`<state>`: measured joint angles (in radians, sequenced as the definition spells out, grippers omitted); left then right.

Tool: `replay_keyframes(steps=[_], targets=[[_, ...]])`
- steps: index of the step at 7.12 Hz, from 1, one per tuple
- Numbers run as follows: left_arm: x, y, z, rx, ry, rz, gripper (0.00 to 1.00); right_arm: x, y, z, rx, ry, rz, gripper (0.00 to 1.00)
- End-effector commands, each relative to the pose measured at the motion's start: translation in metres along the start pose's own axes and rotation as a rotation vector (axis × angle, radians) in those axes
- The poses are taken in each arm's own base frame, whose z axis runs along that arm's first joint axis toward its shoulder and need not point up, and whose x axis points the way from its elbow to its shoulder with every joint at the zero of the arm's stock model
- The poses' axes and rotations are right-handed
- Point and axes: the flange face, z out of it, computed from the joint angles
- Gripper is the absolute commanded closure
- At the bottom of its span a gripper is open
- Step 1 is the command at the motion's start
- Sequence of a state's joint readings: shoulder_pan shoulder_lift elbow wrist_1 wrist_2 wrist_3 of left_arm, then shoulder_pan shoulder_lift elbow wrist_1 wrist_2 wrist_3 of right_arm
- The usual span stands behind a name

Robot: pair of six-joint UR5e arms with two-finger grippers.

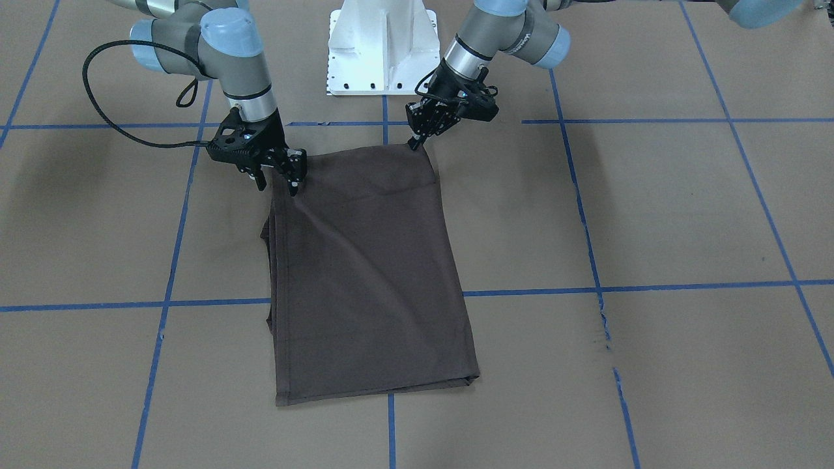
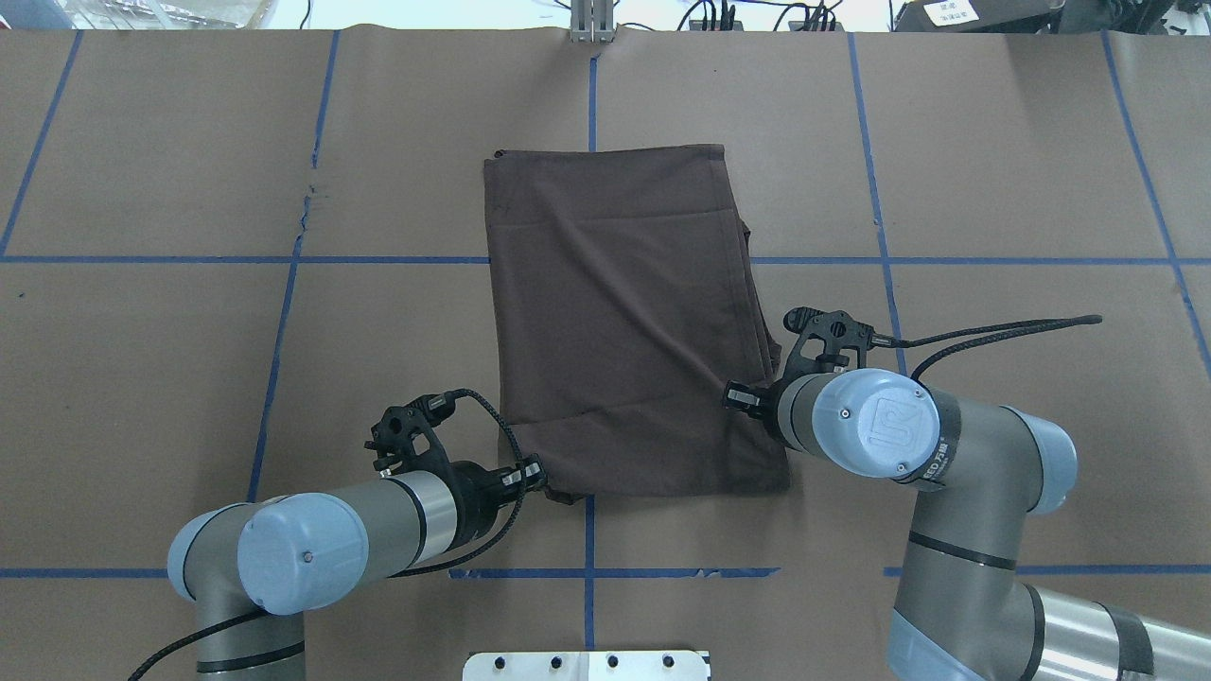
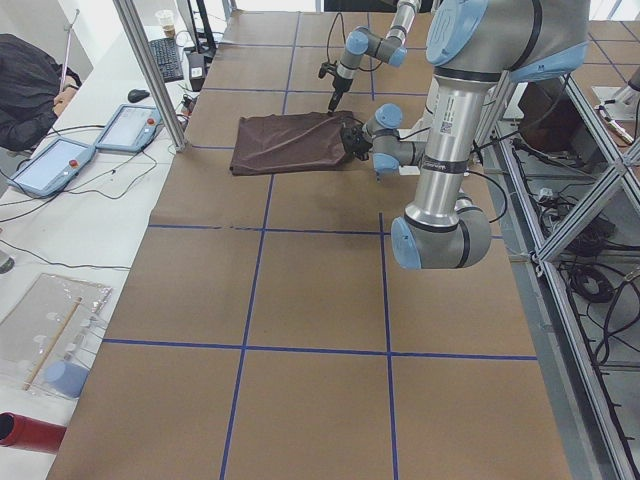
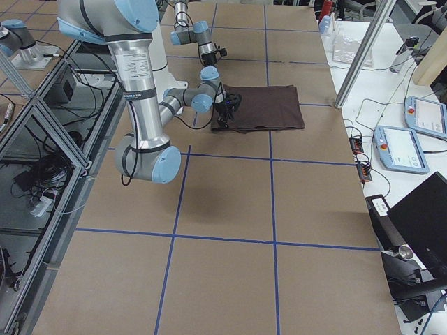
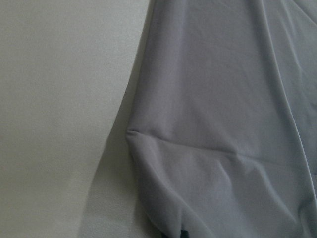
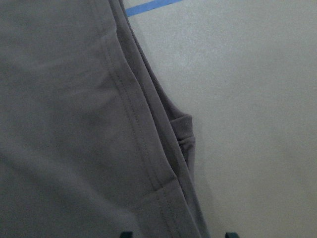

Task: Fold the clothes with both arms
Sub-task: 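Lower the right gripper to the other near corner and grasp both corners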

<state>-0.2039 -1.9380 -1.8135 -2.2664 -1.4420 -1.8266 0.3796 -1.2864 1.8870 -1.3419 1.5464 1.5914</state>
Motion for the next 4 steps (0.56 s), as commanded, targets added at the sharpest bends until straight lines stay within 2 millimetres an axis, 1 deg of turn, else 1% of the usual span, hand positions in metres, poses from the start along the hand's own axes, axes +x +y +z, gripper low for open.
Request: replay_keyframes(steps=[1,3,4], targets=[[0.001,0.000,-0.002,-0.001,0.003,0.001,1.00,-0.003,0.004,0.006,0.013,0.004,-0.008,0.31],[0.001,0.000,-0.001,0.000,0.001,0.001,1.00,-0.017,0.008,0.021,0.012,0.011,-0.010,0.32],[0.000,0.000,-0.001,0.001,-0.001,0.001,1.00,-0.016,0.008,0.022,0.012,0.013,-0.012,0.33]])
